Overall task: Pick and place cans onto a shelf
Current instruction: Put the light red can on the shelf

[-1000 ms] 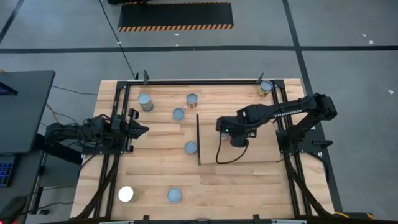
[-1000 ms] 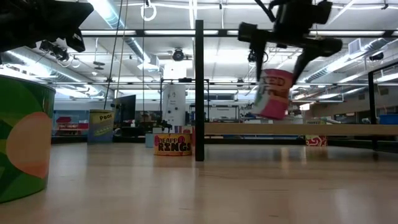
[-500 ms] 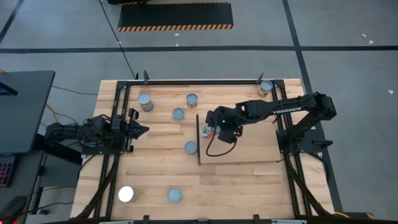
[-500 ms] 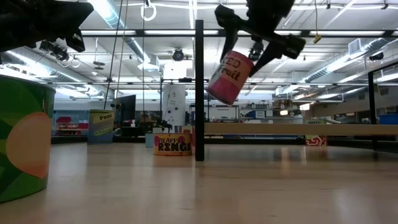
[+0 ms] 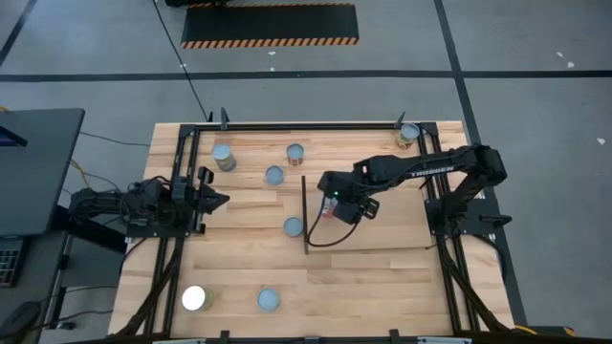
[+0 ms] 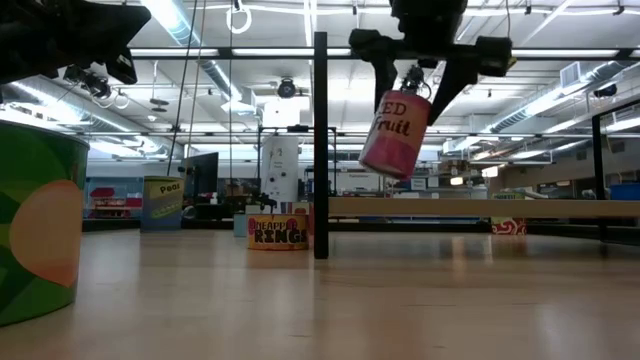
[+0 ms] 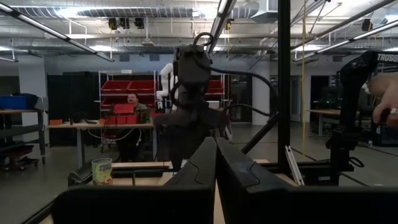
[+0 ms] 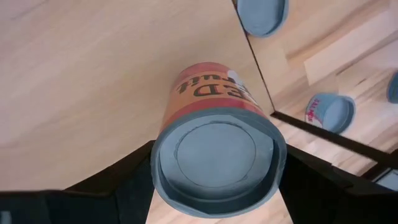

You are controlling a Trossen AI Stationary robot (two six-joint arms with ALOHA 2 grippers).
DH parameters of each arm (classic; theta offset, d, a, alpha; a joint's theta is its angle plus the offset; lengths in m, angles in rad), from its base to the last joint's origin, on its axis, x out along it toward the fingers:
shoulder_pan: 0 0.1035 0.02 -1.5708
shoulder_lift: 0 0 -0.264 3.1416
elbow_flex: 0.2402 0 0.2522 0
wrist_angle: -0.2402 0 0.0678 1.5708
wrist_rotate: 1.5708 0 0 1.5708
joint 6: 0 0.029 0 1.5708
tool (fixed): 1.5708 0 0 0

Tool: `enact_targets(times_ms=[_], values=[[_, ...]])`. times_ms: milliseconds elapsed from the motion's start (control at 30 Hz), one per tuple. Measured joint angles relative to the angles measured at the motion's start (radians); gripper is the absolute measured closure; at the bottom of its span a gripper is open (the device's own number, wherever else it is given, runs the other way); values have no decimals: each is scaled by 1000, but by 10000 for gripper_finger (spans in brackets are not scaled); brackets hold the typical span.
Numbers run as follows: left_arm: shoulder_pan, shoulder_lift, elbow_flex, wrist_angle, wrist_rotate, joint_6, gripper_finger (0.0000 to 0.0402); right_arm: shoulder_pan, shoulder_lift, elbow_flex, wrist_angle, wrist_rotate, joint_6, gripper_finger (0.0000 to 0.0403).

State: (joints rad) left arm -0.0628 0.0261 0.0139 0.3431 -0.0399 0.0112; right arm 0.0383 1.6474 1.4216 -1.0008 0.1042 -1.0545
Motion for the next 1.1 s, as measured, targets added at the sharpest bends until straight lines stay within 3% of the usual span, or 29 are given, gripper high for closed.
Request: enact_targets(times_ms=[167, 433, 867, 1100], values=[[0, 0, 0, 0, 0, 0, 390, 6, 0, 0, -113, 8, 87, 111], [0, 0, 0, 0, 0, 0, 390, 3, 0, 0, -230, 42, 81, 110], [0, 0, 0, 0, 0, 0, 390, -53, 1, -71, -254, 22, 24, 110], [0, 0, 0, 0, 0, 0, 390, -55, 1, -71, -192, 82, -113, 110]])
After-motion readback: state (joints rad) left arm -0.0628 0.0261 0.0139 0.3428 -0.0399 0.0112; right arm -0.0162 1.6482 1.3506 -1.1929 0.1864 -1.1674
